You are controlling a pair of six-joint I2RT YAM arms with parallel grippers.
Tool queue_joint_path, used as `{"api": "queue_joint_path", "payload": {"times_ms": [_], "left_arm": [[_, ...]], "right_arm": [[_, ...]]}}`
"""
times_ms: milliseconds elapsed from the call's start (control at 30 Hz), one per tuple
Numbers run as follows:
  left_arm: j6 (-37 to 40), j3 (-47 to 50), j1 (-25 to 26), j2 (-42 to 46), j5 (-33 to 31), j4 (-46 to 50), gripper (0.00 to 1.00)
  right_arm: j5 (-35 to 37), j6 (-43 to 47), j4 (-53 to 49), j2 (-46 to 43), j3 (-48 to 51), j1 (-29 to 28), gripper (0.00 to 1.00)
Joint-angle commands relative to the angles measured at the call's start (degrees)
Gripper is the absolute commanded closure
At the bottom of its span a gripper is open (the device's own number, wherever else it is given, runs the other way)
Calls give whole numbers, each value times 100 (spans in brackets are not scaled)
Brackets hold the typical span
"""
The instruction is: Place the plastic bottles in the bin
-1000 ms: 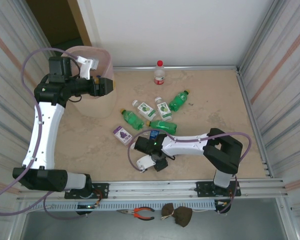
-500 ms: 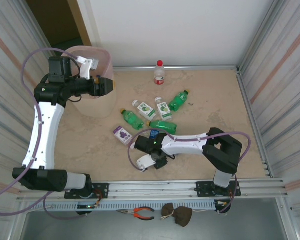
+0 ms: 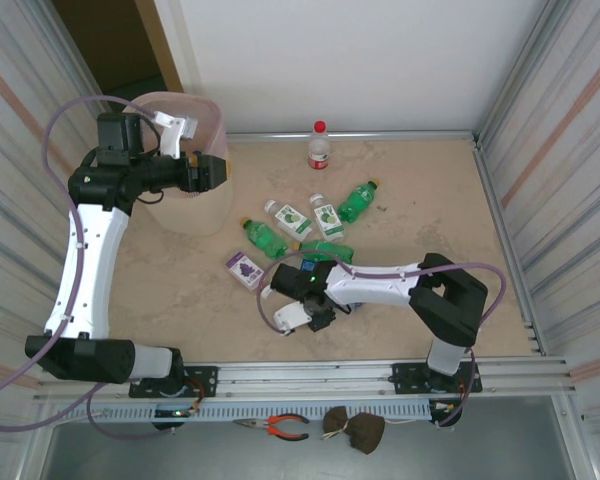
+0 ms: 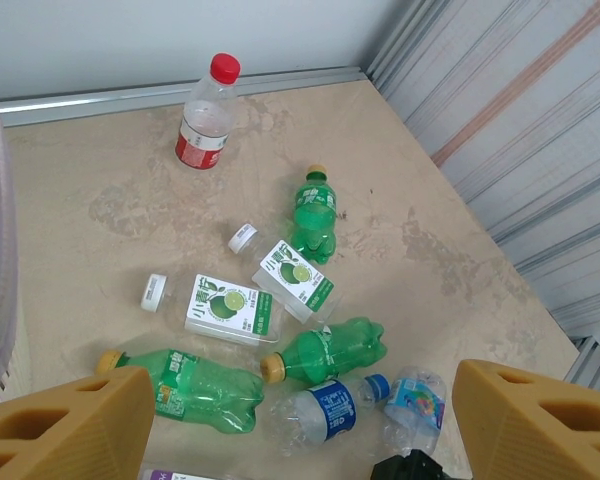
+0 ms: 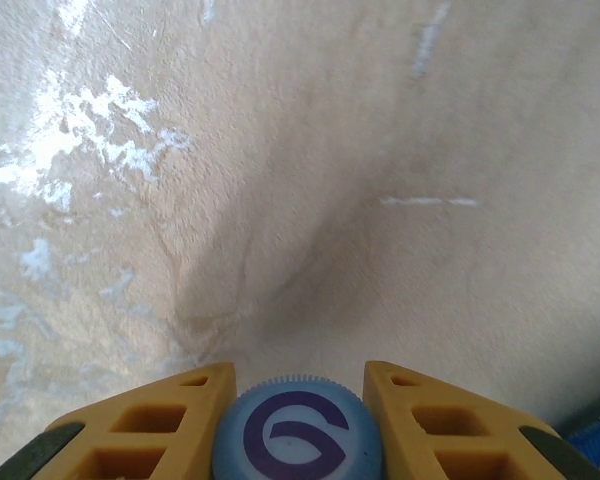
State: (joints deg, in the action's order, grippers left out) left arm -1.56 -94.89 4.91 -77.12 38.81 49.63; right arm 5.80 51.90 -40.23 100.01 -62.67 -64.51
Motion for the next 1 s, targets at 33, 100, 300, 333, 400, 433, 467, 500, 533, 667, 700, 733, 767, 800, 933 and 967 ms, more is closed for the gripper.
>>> {"api": "queue_joint_path", "payload": {"times_ms": [33, 100, 300, 333, 400, 433, 467, 500, 533, 667, 700, 733, 767, 800, 933, 967], "left_arm": [[-71, 56, 37, 161, 302, -188, 22], [-129, 84, 37, 168, 361, -298, 22], [-322, 160, 45, 153, 629, -677, 22], [-359, 179, 54, 161, 682, -757, 22], [-407, 216, 87, 192, 780, -922, 22], [-425, 257, 111, 213, 825, -1039, 22], [-432, 280, 147, 227, 868, -1125, 22], [-437, 295, 194, 248, 913, -1225, 22], [-430, 310, 255, 265, 933, -1316, 21], [-286, 311, 566, 294, 979, -1589, 21], [-224, 298, 671, 300, 980, -1643, 21], [-181, 291, 754, 296, 981, -1697, 20], [-146, 287, 863, 295, 976, -1771, 20], [-120, 271, 972, 294, 964, -1836, 20], [-96, 260, 1391, 257, 714, -2084, 20], [-100, 241, 1512, 238, 630, -2118, 20]], "right_arm": [[-788, -508, -549, -741, -388, 328, 68], [-1134, -719, -647, -1015, -488, 490, 68], [-2479, -1575, -638, -1827, -768, 1304, 69], [-2732, -1791, -528, -1994, -757, 1493, 69], [-3301, -2193, -204, -2347, -667, 1855, 69], [-3554, -2414, 41, -2548, -580, 2041, 69], [-3787, -2615, 267, -2722, -507, 2185, 69], [-3972, -2890, 547, -2921, -409, 2343, 69], [-4136, -3148, 825, -3111, -316, 2497, 69], [-4640, -4265, 1900, -3704, 3, 2945, 70], [-4647, -4559, 2153, -3830, 50, 3025, 71], [-4621, -4802, 2345, -3921, 81, 3069, 72], [-4504, -5072, 2509, -3997, 72, 3108, 73], [-4220, -5334, 2607, -4061, 42, 3111, 74], [-2827, -6339, 2564, -4108, -271, 3113, 86], [-2420, -6609, 2519, -4104, -361, 3120, 87]]}}
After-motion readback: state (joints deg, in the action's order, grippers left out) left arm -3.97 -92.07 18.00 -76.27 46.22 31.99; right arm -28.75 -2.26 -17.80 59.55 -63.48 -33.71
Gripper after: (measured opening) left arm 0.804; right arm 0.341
